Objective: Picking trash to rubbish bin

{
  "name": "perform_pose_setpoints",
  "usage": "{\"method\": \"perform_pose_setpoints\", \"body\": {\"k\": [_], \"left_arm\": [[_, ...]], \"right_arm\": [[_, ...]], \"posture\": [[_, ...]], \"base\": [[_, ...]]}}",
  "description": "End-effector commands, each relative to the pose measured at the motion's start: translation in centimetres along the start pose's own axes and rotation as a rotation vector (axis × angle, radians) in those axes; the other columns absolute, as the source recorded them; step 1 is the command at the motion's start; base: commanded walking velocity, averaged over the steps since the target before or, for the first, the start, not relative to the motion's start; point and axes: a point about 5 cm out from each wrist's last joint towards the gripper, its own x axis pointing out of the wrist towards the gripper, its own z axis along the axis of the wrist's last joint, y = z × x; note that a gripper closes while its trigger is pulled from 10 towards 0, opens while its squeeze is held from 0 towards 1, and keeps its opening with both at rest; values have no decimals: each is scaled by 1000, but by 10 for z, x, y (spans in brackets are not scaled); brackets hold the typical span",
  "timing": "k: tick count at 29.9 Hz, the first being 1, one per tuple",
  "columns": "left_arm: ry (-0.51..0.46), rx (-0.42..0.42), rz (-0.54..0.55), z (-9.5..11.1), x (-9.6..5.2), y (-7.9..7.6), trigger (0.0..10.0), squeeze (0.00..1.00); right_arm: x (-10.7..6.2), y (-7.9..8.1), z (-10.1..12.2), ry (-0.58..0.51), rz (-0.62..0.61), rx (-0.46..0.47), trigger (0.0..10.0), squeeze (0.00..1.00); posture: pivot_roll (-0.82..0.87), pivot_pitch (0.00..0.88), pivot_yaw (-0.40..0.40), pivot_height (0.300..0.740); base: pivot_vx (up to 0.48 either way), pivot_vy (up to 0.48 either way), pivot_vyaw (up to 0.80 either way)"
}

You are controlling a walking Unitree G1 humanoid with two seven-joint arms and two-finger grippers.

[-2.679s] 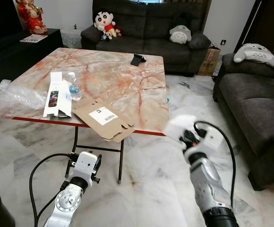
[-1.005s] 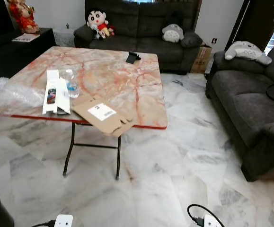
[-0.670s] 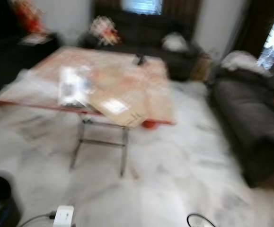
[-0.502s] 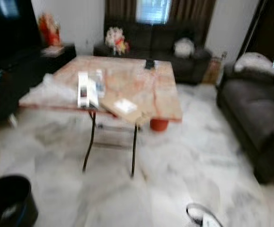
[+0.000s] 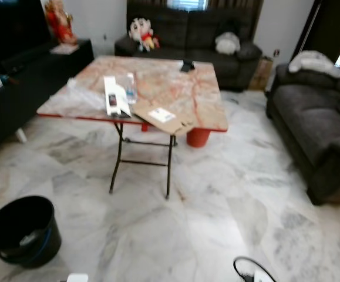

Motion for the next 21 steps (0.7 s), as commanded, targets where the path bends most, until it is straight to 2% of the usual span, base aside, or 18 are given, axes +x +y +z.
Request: {"method": "perform_pose_setpoints", "body": {"k": [1, 6, 21], "left_arm": [[-19, -2, -3, 7, 2, -1, 10000, 0], [-19, -2, -4, 7, 2, -2, 10000, 0], [-2, 2, -2, 3, 1, 0, 10000, 0]], "right_arm": [[1, -4, 6, -23, -10, 14, 10000, 0], [1, -1, 5, -7, 16, -34, 10000, 0], [-2, -4, -9, 37, -6, -69, 10000, 0]], "posture": [[138, 0, -71, 740], [138, 0, -71, 740], [138, 0, -71, 740]], "base": [[0, 0, 0], [0, 0, 0], [0, 0, 765]]}}
